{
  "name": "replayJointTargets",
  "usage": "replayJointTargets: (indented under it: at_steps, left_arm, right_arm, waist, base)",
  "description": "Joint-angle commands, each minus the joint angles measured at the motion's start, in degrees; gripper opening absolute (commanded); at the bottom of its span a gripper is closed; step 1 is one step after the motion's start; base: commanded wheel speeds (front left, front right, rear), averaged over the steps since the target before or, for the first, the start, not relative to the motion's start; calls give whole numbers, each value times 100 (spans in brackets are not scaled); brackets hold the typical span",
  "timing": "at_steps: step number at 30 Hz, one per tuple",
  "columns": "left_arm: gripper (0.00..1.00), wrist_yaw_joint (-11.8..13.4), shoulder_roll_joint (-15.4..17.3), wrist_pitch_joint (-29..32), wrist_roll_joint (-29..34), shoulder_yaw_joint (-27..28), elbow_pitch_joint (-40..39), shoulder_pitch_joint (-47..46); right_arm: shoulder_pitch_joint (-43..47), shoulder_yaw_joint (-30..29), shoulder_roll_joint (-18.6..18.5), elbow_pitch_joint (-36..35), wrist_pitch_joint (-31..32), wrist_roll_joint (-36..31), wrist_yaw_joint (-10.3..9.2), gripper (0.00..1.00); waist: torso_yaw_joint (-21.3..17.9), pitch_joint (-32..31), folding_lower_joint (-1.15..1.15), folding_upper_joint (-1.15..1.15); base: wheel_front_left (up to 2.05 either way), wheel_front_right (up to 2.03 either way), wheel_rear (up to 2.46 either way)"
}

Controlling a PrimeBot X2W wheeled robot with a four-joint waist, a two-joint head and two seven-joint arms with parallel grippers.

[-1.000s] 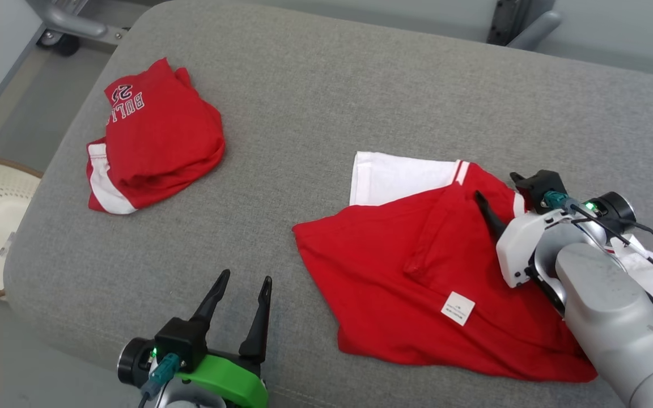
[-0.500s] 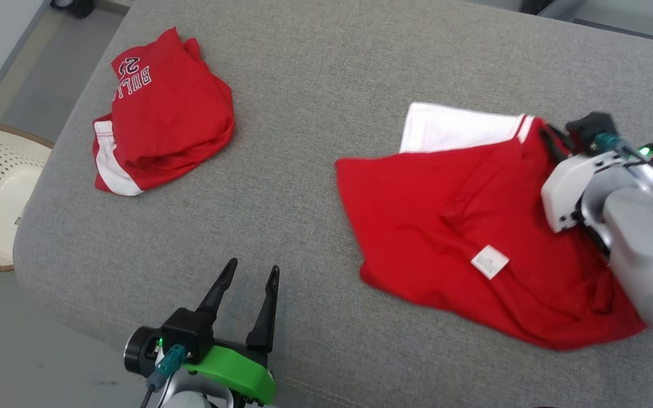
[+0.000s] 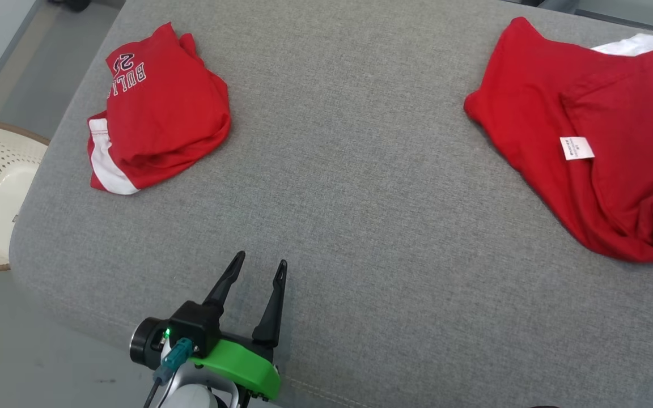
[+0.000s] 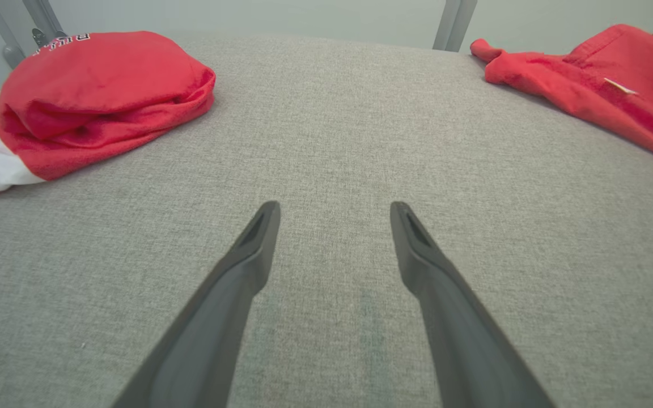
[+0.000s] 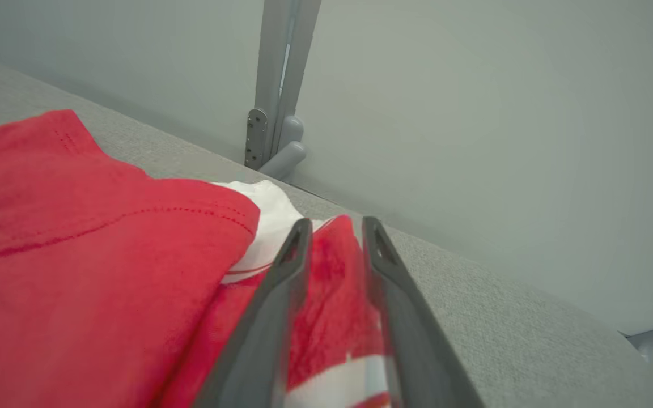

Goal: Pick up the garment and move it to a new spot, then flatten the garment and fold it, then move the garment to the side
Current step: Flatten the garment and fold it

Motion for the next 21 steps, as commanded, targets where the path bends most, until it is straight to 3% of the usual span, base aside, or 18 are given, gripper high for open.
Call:
replayJointTargets:
  at_steps: [1,10,16,21]
  left_arm:
    - [100,27,5,-5,30,11,21,-83]
    - [100,3,8,-5,176,204,90,30]
    - [100,-49,9,-5,273,355,139,204]
    - [100,-101,10,-5,352,423,200,322]
  right_arm:
    - [147,-228,67,-59,-24,-102,-10,100]
    - [1513,-1302,1110,-1959,-21,-481,-10,100]
    - [2703,-1252,1707,-3203,-21,-343,-10,100]
    - [3478,-1299,2059,-3812,-21,-133,-10,100]
  waist:
    - [-89,-32,0,0]
    - [-673,-440,0,0]
    - [-1160,-816,0,0]
    - [-1524,-1049,0,0]
  base:
    - [0,0,0]
    - [0,0,0]
    - [0,0,0]
    - [0,0,0]
